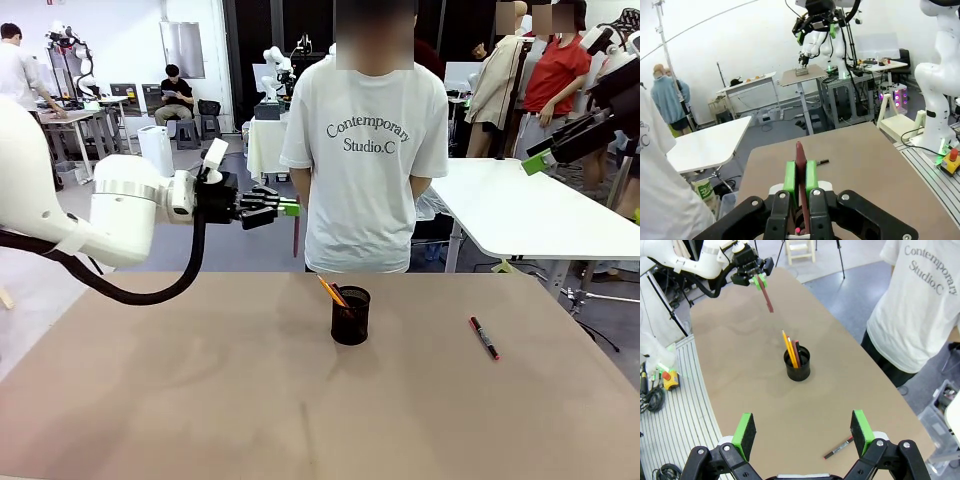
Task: Place the pens into the pen holder.
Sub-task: Pick up a writing instrument from the table and place it into the Pen holder.
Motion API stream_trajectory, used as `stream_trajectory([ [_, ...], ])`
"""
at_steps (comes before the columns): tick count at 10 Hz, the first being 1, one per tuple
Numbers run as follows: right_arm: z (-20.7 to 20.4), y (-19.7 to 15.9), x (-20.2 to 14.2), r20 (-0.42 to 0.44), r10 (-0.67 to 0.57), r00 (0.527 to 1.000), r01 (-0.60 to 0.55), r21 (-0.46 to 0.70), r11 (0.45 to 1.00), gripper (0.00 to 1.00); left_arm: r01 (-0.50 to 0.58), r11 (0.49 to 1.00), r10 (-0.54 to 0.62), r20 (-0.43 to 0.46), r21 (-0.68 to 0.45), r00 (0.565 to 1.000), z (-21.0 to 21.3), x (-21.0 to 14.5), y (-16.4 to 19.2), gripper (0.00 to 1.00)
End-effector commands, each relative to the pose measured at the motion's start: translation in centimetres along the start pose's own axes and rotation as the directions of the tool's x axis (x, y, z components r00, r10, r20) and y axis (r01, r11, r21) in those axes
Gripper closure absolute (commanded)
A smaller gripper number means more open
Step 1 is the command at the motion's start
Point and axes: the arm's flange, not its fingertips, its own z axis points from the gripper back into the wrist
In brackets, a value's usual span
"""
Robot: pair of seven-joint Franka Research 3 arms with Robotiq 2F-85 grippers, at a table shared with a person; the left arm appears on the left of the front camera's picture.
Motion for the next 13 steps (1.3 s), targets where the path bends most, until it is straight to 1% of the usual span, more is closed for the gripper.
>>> stream_trajectory([
  [1, -0.1, 0.1, 0.1, 0.012, 0.005, 1.0, -0.005, 0.003, 1.0, 0.0, 0.051, 0.997, -0.05, 0.018, -0.065, 0.999, -2.6, -0.9, 0.9, 1.0],
  [3, -0.1, 0.1, 0.1, 0.012, 0.005, 1.0, -0.005, 0.003, 1.0, 0.0, 0.073, 0.991, -0.066, 0.062, -0.112, 0.996, -5.0, -1.4, 0.8, 1.0],
  [4, -0.1, 0.1, 0.1, 0.012, 0.005, 1.0, -0.005, 0.003, 1.0, 0.0, 0.068, 0.985, -0.056, 0.078, -0.16, 0.995, -6.6, -2.0, 0.9, 1.0],
  [5, -0.1, 0.1, 0.1, 0.012, 0.005, 1.0, -0.005, 0.003, 1.0, 0.0, 0.09, 0.969, -0.066, 0.108, -0.232, 0.992, -7.8, -2.6, 1.1, 1.0],
  [6, -0.1, 0.1, 0.1, 0.012, 0.005, 1.0, -0.005, 0.003, 1.0, 0.0, 0.076, 0.963, -0.037, 0.154, -0.259, 0.987, -8.7, -2.8, 1.2, 1.0],
  [9, -0.1, 0.1, 0.1, 0.012, 0.005, 1.0, -0.005, 0.003, 1.0, 0.0, 0.091, 0.947, -0.046, 0.15, -0.309, 0.988, -11.9, -5.3, 1.7, 1.0],
  [11, -0.1, 0.1, 0.1, 0.012, 0.005, 1.0, -0.005, 0.003, 1.0, 0.0, 0.069, 0.945, -0.032, 0.118, -0.32, 0.992, -12.6, -7.1, 2.6, 1.0],
  [13, -0.1, 0.1, 0.1, 0.012, 0.005, 1.0, -0.005, 0.003, 1.0, 0.0, 0.069, 0.952, -0.043, 0.092, -0.299, 0.995, -12.9, -8.4, 3.2, 1.0],
])
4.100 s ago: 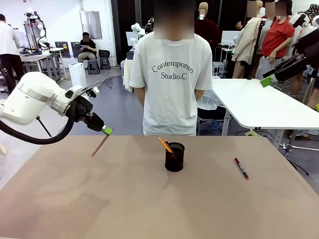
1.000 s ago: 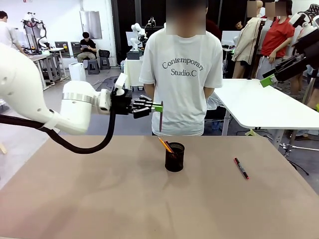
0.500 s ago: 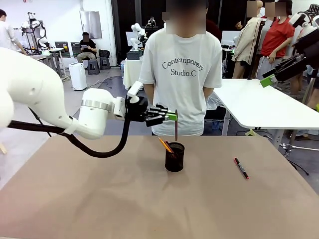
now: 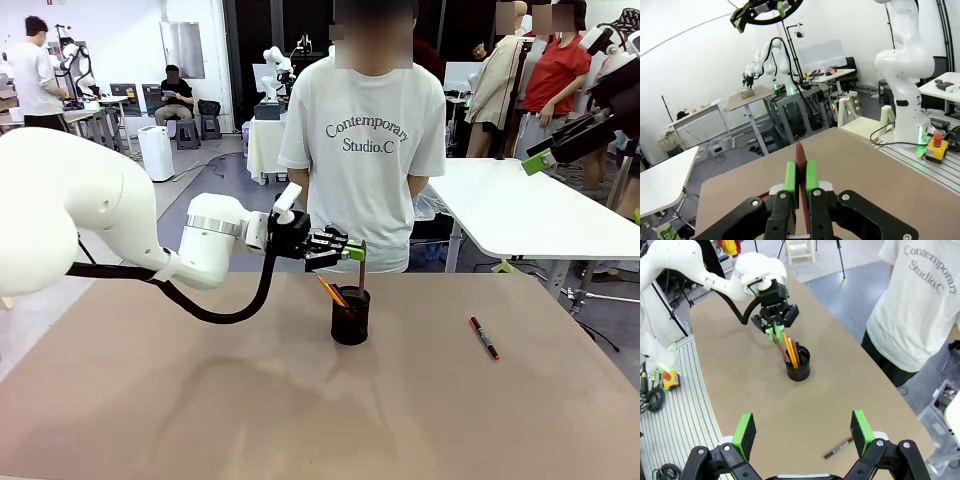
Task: Place the pens into the pen holder.
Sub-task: Pick up a writing instrument from the table and place it into the Pen holder.
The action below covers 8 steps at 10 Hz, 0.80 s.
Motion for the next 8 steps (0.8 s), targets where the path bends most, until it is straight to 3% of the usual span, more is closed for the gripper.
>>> stream_trajectory([
  [1, -0.1, 0.1, 0.1, 0.012, 0.005, 1.0, -0.005, 0.003, 1.0, 0.0, -0.001, 1.0, 0.001, -0.032, 0.01, 0.999, 0.4, -0.1, 1.0, 1.0],
  [7, -0.1, 0.1, 0.1, 0.012, 0.005, 1.0, -0.005, 0.003, 1.0, 0.0, -0.02, 0.999, 0.022, -0.03, 0.046, 0.999, 1.6, -2.0, 1.6, 0.98],
  [8, -0.1, 0.1, 0.1, 0.012, 0.005, 1.0, -0.005, 0.003, 1.0, 0.0, -0.015, 0.999, 0.017, -0.031, 0.045, 0.999, 1.6, -2.1, 1.6, 0.79],
])
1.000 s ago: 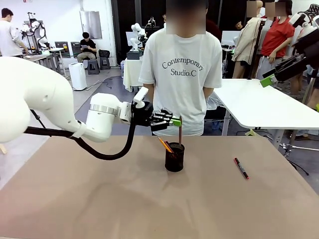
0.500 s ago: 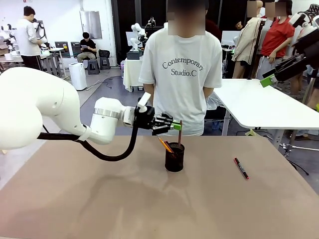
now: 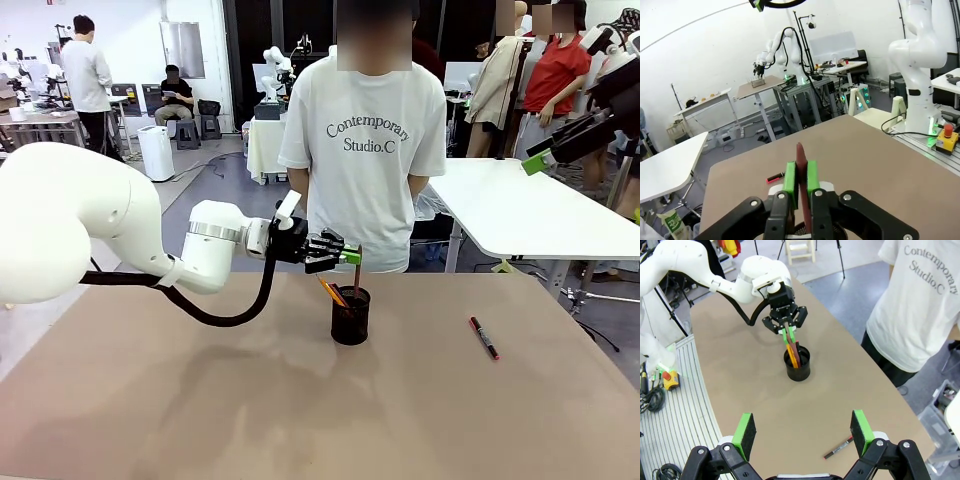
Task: Place the pens into the pen holder.
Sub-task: Pick up a writing instrument from the table and place it into the Pen holder.
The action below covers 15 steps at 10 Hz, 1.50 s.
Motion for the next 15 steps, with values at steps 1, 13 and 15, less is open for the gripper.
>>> stream_trajectory([
  [1, -0.1, 0.1, 0.1, 0.012, 0.005, 1.0, -0.005, 0.003, 1.0, 0.0, 0.001, 1.0, -0.001, 0.004, -0.013, 1.0, 0.2, 0.4, 0.5, 0.59],
  [13, -0.1, 0.1, 0.1, 0.012, 0.005, 1.0, -0.005, 0.003, 1.0, 0.0, -0.011, 1.0, 0.007, -0.267, -0.011, 0.964, 3.5, 9.7, -3.1, 0.0],
  [15, -0.1, 0.1, 0.1, 0.012, 0.005, 1.0, -0.005, 0.003, 1.0, 0.0, -0.081, 0.993, 0.11, -0.394, 0.09, 0.913, 5.2, 13.2, -4.8, 0.0],
])
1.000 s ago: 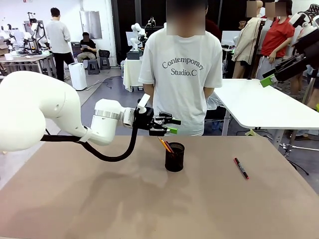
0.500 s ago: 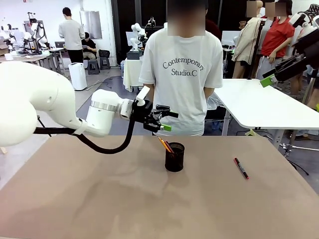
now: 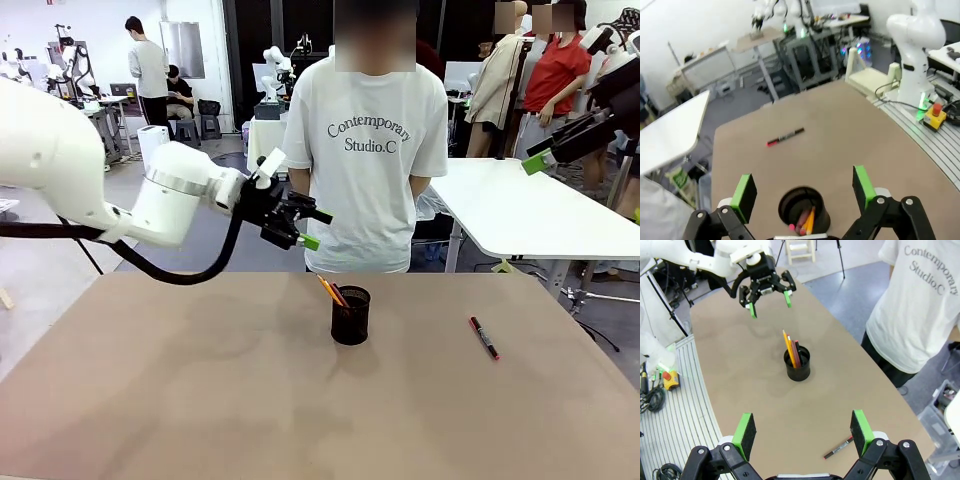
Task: Place the pens into the pen holder.
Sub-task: Pick up a writing instrument from the table and place it into the Pen holder.
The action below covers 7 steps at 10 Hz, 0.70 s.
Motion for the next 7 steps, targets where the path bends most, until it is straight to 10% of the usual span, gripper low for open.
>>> stream_trajectory([
  [1, -0.1, 0.1, 0.1, 0.012, 0.005, 1.0, -0.005, 0.003, 1.0, 0.0, -0.09, 0.994, 0.098, -0.153, 0.062, 0.983, 2.6, 2.2, -3.3, 0.0],
  [7, -0.1, 0.1, 0.1, 0.012, 0.005, 1.0, -0.005, 0.003, 1.0, 0.0, -0.26, 0.944, 0.324, -0.437, 0.203, 0.839, 12.5, 6.8, -7.2, 0.0],
])
